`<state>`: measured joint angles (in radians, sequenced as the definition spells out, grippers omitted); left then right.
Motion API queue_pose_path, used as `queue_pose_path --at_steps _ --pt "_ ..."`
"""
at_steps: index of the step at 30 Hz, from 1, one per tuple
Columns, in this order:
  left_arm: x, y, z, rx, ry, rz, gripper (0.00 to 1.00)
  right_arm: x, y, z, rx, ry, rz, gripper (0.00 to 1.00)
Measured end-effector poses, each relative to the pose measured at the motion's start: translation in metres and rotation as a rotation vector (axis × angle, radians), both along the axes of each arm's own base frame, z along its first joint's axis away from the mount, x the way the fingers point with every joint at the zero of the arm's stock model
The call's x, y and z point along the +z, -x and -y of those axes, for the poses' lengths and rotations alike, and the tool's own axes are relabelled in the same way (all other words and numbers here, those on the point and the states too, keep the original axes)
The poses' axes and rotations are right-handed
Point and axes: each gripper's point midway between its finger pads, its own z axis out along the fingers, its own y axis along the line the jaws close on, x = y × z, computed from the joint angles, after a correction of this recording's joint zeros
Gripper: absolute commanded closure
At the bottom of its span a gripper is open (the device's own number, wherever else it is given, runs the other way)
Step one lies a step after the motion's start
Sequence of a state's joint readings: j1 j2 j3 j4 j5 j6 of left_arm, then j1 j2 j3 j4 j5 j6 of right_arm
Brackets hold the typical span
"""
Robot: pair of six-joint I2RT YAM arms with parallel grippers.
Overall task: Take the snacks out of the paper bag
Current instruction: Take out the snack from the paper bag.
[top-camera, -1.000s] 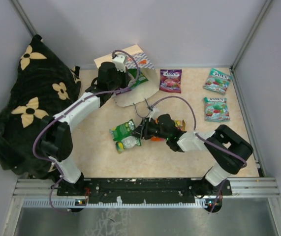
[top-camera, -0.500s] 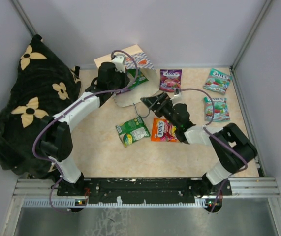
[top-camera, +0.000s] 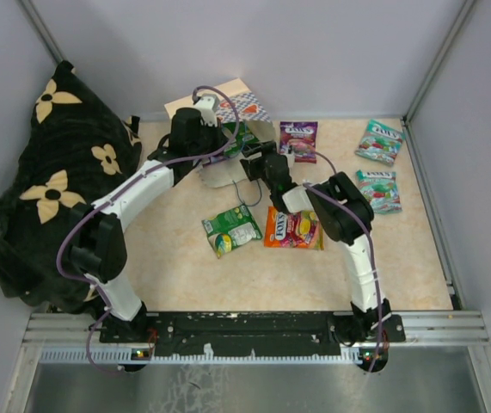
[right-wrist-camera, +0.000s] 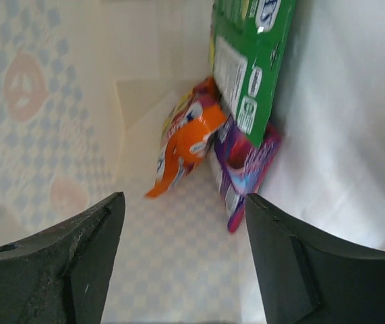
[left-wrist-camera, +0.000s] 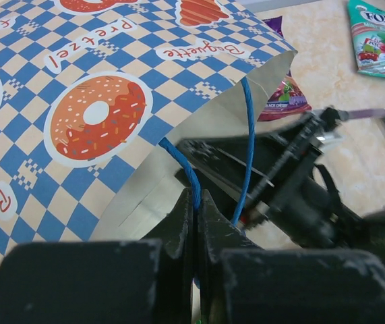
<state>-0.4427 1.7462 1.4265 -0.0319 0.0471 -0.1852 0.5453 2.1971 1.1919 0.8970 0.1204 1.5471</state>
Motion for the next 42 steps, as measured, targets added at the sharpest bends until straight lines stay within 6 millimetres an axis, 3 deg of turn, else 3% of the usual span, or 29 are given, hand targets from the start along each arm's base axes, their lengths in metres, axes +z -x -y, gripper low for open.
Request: queue_pose_path --at_steps 7,14,17,21,27,32,35,38,42 --pt "-0.002 0.002 0.001 -0.010 0.002 -0.010 1.00 -0.035 -0.052 -0.003 -0.074 0.072 -0.118 0.34" --pt "-0.003 0.003 0.001 -0.011 -0.002 -0.017 1.00 -0.061 -0.074 -0.004 -0.114 0.174 -0.223 0.44" --pt "-0.004 0.003 0.001 -0.012 -0.003 -0.020 1.00 -0.066 -0.085 -0.008 -0.120 0.193 -0.237 0.59" --pt "-0.004 0.004 0.001 -0.014 -0.007 -0.021 1.00 -0.067 -0.102 -0.015 -0.133 0.208 -0.226 1.00" --pt "-0.002 0.003 -0.002 -0.012 -0.033 -0.014 1.00 -0.072 -0.106 -0.015 -0.122 0.253 -0.214 1.00" --pt "-0.003 0.002 -0.007 0.003 -0.064 -0.019 1.00 -0.073 -0.063 -0.004 -0.045 0.275 -0.218 1.00" --pt "0.003 -0.001 -0.009 0.017 -0.065 -0.004 1.00 -0.059 -0.016 0.009 0.036 0.302 -0.214 1.00" --pt "0.008 -0.004 -0.011 0.029 -0.062 0.009 1.00 -0.019 0.037 0.020 0.149 0.333 -0.135 1.00" --pt "0.009 -0.005 -0.013 0.037 -0.063 0.010 1.00 0.065 0.098 0.023 0.313 0.336 0.121 1.00"
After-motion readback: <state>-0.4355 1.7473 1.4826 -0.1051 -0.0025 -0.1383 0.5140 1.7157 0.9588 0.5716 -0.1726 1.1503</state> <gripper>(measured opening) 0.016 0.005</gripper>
